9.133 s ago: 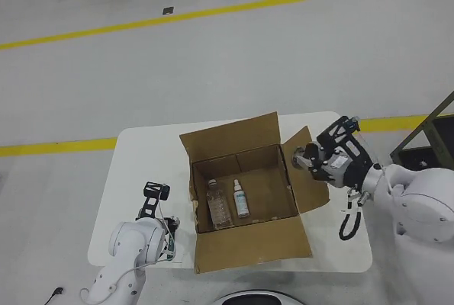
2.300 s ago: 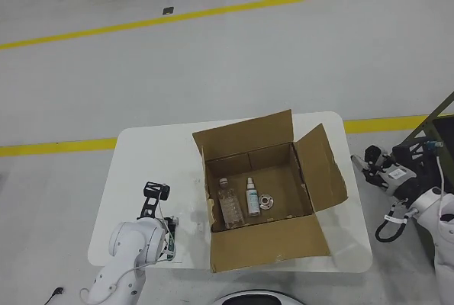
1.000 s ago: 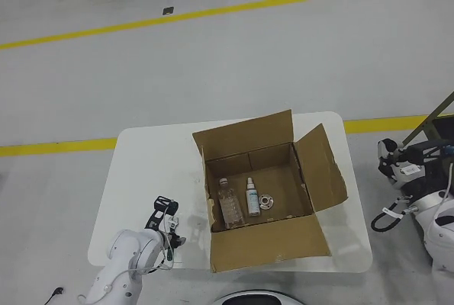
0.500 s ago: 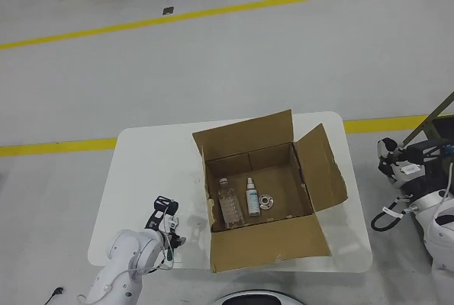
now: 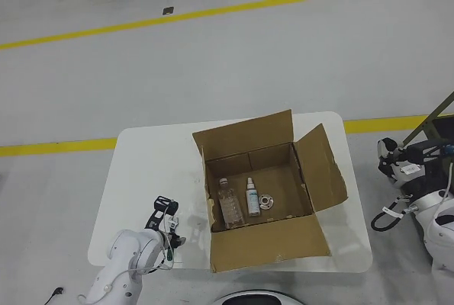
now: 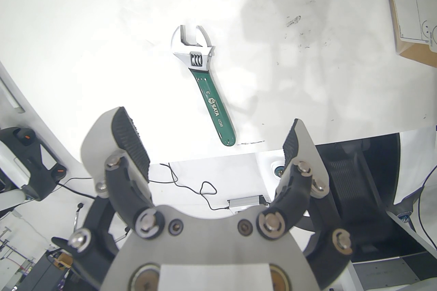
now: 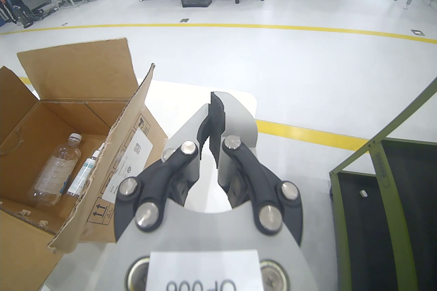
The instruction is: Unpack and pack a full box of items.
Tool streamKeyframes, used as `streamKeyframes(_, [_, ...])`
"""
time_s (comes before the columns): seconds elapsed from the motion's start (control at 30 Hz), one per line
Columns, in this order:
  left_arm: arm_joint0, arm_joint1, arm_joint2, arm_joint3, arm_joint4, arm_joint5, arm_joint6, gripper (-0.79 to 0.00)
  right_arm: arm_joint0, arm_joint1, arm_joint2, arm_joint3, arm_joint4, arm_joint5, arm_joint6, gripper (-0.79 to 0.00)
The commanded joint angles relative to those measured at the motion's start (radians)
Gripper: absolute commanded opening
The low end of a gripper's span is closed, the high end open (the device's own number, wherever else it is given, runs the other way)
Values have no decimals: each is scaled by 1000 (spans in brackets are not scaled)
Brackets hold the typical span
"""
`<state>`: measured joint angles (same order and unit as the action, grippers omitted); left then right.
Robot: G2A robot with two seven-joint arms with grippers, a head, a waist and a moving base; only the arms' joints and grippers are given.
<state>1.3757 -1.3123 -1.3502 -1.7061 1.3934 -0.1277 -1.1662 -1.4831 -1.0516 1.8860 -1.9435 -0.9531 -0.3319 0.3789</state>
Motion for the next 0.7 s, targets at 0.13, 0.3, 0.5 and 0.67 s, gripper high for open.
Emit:
streamKeyframes(0.13, [0,0,0,0,0,0,0,0,0,0,0,0,0,0,0,-785])
streamKeyframes(0.3, [0,0,0,0,0,0,0,-785,0,0,0,0,0,0,0,0])
streamKeyframes(0.5, [0,0,0,0,0,0,0,0,-1,0,-1,0,0,1,-2,0])
streamKeyframes(0.67, [0,0,0,0,0,0,0,0,-12,-1,-1,2,-5,9,-21,0])
